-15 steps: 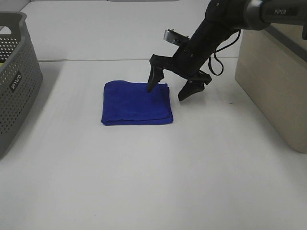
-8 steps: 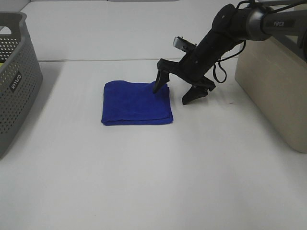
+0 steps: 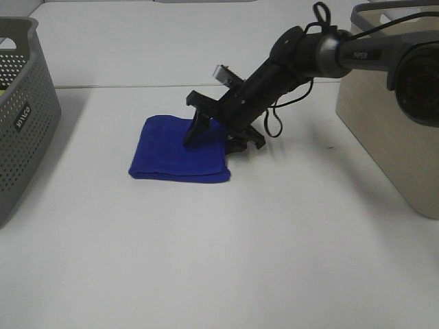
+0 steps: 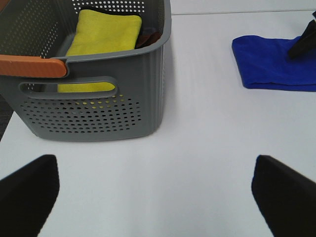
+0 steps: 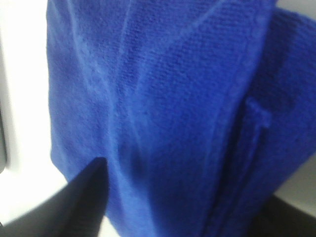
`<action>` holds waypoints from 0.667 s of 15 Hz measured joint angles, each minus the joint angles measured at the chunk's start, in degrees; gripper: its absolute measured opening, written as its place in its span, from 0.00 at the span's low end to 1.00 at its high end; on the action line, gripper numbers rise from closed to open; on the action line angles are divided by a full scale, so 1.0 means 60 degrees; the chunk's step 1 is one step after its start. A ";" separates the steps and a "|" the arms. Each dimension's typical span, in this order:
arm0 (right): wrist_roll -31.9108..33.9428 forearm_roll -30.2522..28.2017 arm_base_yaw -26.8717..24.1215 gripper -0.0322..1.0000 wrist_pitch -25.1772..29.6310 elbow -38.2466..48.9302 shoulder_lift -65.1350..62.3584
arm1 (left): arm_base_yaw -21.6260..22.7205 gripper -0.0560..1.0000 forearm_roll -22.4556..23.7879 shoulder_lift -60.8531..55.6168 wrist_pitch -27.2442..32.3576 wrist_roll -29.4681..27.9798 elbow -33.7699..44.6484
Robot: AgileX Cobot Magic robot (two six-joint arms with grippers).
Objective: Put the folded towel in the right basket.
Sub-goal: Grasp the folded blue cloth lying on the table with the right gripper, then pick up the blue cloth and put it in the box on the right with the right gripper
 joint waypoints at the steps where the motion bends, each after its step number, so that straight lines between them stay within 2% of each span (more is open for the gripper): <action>1: 0.0000 0.0038 0.0458 0.26 -0.0449 0.0010 0.0153 | 0.0000 0.99 0.0000 0.0000 0.0000 0.0000 0.0000; 2: 0.0000 0.0057 0.0525 0.14 -0.0525 0.0010 0.0153 | 0.0000 0.99 0.0000 0.0000 0.0000 0.0000 0.0000; 5: 0.0000 -0.0134 0.0535 0.14 -0.0458 0.0067 0.0010 | 0.0000 0.99 0.0000 0.0000 0.0000 0.0000 0.0000; 6: -0.0010 -0.0363 0.0535 0.14 -0.0124 0.0029 -0.0095 | 0.0000 0.99 0.0000 0.0000 0.0000 0.0000 0.0000; 7: -0.0086 -0.0640 0.0516 0.14 0.0583 -0.0248 -0.0220 | 0.0000 0.99 0.0000 0.0000 0.0000 0.0000 0.0000; 9: -0.0239 -0.1155 0.0430 0.14 0.2196 -0.1356 -0.0716 | 0.0000 0.99 0.0000 0.0000 0.0000 0.0000 0.0000; 10: -0.0239 -0.1299 0.0325 0.14 0.2531 -0.2053 -0.1031 | 0.0000 0.99 0.0000 0.0000 0.0000 0.0000 0.0000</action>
